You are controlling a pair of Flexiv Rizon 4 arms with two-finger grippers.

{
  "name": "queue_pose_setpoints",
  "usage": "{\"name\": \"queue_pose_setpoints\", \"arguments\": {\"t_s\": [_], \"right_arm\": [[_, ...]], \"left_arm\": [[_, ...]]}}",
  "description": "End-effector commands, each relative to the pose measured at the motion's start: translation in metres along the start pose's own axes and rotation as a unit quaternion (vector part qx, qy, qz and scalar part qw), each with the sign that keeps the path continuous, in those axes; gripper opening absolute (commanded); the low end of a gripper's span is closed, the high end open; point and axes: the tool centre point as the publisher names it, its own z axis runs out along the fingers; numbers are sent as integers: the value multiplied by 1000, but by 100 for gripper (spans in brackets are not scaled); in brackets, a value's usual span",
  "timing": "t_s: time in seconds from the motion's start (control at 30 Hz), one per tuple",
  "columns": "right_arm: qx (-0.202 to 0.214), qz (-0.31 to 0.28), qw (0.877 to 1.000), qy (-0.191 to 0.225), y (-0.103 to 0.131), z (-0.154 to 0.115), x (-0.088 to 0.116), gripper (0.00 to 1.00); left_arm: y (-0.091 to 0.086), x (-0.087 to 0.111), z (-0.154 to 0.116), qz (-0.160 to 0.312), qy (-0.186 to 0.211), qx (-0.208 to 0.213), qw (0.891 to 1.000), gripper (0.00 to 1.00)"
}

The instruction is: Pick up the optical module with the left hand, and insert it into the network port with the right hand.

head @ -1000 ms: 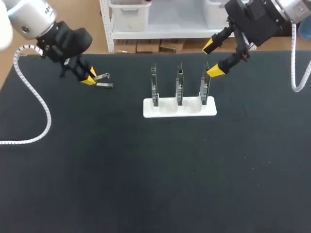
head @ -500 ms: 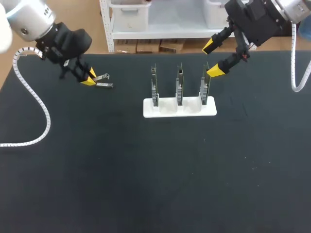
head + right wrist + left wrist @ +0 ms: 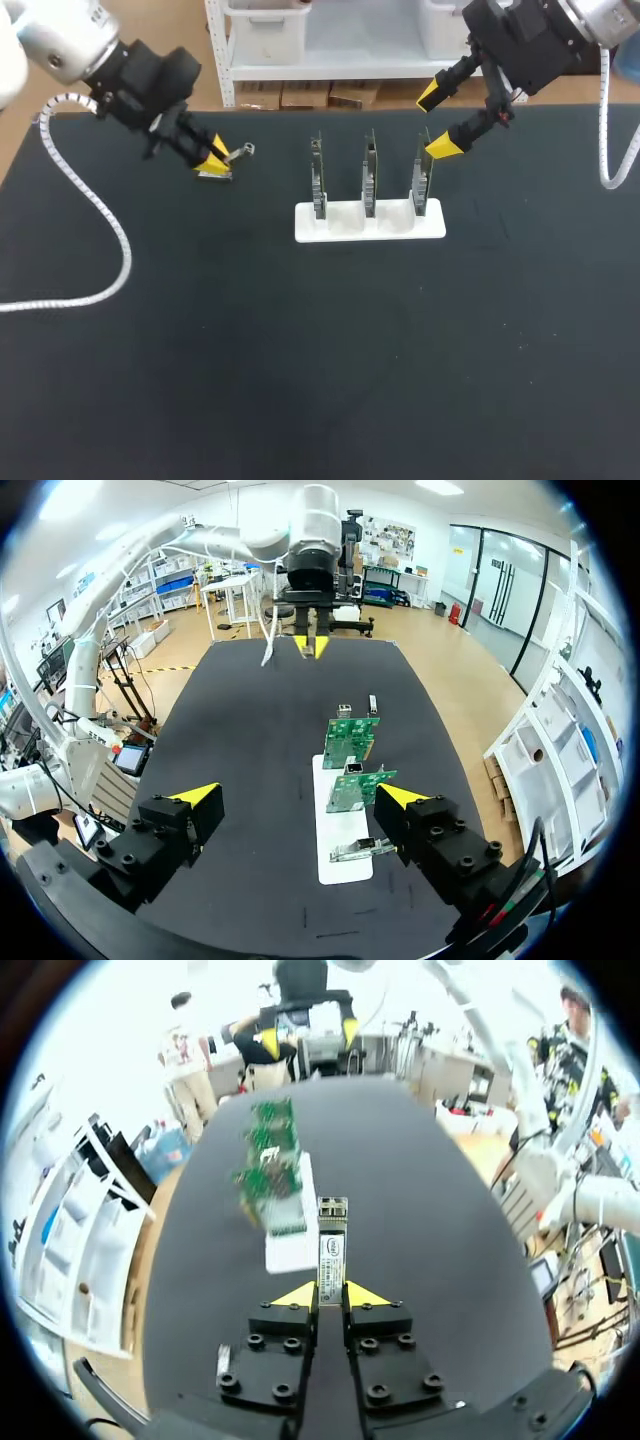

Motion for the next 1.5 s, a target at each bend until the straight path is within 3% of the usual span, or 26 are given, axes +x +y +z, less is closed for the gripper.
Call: {"name": "queue_pose_setpoints", "arguments": {"t_s": [0.03, 0.07, 0.2, 0.37, 0.57, 0.97, 1.17, 1.5], "right_arm": [[-1, -1, 1000, -1, -1, 0, 0, 100], [-1, -1, 1000, -1, -1, 0, 0, 100], [-1, -1, 1000, -1, -1, 0, 0, 100], [-1, -1, 1000, -1, -1, 0, 0, 100], [-1, -1, 1000, -1, -1, 0, 0, 100], [-1, -1, 1000, -1, -1, 0, 0, 100], [-1, -1, 1000, -1, -1, 0, 0, 100], [-1, -1, 1000, -1, -1, 0, 0, 100]], "left_arm": [[-16, -8, 1, -5, -84, -3, 996, 0], [-18, -16, 0, -13, -113, -2, 994, 0], [-26, -39, -1, -5, -164, 3, 986, 0], [-30, -68, 2, 13, -186, -8, 982, 0], [-26, -101, 28, 26, -207, 5, 978, 0], [-9, -151, 37, 8, -259, -56, 964, 0], [3, -168, 49, 7, -269, -58, 961, 0], [31, -178, 77, -26, -306, -56, 950, 0]]}}
